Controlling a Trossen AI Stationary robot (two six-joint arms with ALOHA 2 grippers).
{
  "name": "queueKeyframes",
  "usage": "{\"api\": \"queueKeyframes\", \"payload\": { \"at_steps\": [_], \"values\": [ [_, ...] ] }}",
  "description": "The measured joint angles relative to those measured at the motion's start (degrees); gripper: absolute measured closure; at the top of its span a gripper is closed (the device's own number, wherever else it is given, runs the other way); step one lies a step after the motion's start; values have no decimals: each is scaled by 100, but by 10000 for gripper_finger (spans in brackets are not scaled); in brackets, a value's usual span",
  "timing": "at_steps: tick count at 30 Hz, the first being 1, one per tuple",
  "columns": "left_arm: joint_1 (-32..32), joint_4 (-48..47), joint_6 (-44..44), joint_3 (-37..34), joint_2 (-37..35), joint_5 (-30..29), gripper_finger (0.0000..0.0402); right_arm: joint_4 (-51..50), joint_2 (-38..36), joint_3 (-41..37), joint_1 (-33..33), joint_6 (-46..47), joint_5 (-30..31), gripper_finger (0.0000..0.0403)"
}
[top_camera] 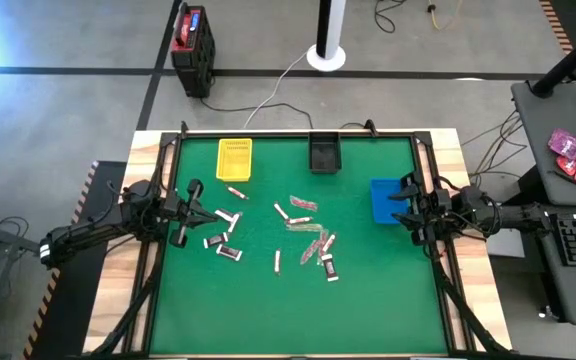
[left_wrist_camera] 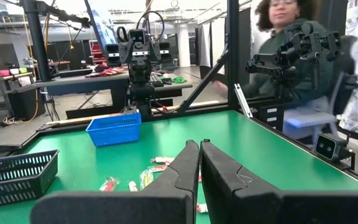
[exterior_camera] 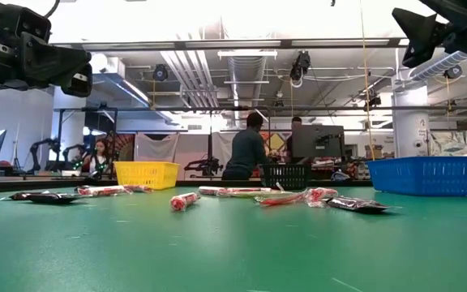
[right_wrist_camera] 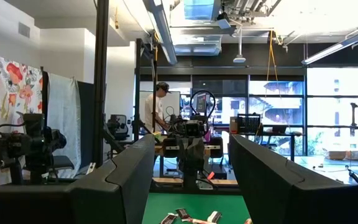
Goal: Sort candy by brand, put in halloween buckets
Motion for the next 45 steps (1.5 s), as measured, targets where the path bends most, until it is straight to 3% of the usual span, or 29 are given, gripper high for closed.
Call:
{"api": "queueKeyframes", "payload": {
  "at_steps": [38,45],
  "values": [
    [-1,4,15,0,0,0,402,0,2,-1,0,0,0,199],
    [2,1,812,2,0,-13,402,0,1,-2,0,0,0,199]
  ]
}}
